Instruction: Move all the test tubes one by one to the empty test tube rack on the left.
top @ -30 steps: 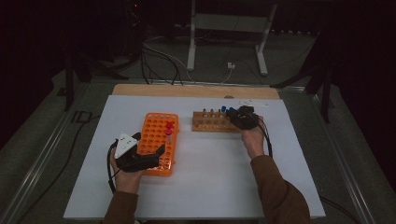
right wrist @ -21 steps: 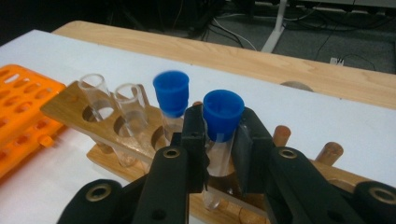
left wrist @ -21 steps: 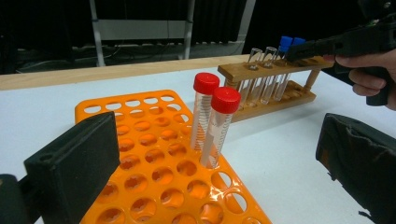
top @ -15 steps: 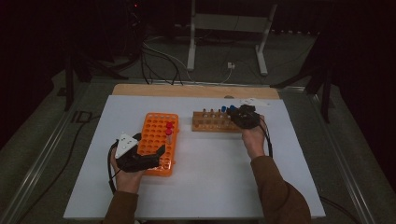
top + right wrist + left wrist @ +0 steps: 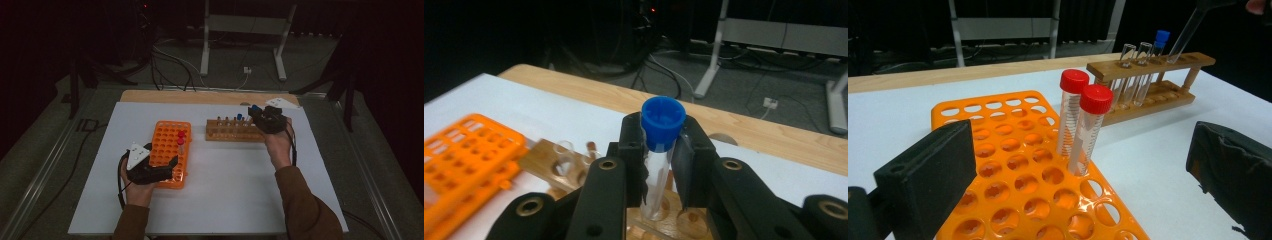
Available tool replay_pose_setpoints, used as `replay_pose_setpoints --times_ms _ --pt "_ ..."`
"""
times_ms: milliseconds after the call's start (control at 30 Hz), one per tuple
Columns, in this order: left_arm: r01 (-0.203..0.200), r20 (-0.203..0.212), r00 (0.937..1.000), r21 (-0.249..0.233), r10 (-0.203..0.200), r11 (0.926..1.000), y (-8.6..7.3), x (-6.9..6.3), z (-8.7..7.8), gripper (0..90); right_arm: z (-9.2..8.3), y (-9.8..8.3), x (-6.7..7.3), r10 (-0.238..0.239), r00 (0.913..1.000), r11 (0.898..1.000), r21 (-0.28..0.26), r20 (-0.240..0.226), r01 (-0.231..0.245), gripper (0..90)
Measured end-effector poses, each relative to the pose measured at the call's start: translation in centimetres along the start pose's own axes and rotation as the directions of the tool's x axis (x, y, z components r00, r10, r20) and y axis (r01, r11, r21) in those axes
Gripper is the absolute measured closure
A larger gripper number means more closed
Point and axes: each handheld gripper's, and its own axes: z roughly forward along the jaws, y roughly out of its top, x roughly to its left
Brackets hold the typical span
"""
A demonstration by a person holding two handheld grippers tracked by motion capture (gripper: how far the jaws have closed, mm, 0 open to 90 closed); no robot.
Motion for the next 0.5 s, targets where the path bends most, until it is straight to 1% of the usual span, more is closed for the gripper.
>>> replay_pose_setpoints --times_ms 100,167,233,333,433,500 --pt "0.004 0.0 1.0 0.003 -0.004 1.0 0.0 0.0 0.0 0.5 -0.7 0.5 0.3 -0.008 0.9998 1.0 -0.007 -0.016 0.008 76.4" --pt "-0.005 0.0 1.0 0.004 0.005 1.0 0.0 -0.1 0.0 0.5 -1.0 0.7 0.5 -0.014 0.9994 1.0 -0.004 -0.03 0.014 76.4" --pt "-0.012 -0.004 0.9999 0.005 0.012 0.9999 0.1 -0.2 0.0 0.5 -1.1 0.8 0.6 -0.01 0.9987 1.0 0.004 -0.05 0.011 76.3" --pt "-0.021 -0.004 0.9998 0.008 0.021 0.9997 0.3 -0.3 0.1 0.5 -1.2 0.6 1.0 -0.016 0.9973 1.0 0.024 -0.072 0.018 76.3" --pt "-0.037 0.006 0.9993 -0.002 0.037 0.9993 0.6 -0.4 0.0 0.5 -1.2 0.3 1.6 -0.037 0.9949 0.998 0.042 -0.094 0.041 76.2" --pt "-0.06 0.016 0.9981 -0.028 0.06 0.9978 0.8 -0.5 0.1 0.5 -1.2 0.1 2.1 -0.043 0.9934 0.997 0.052 -0.106 0.049 76.3"
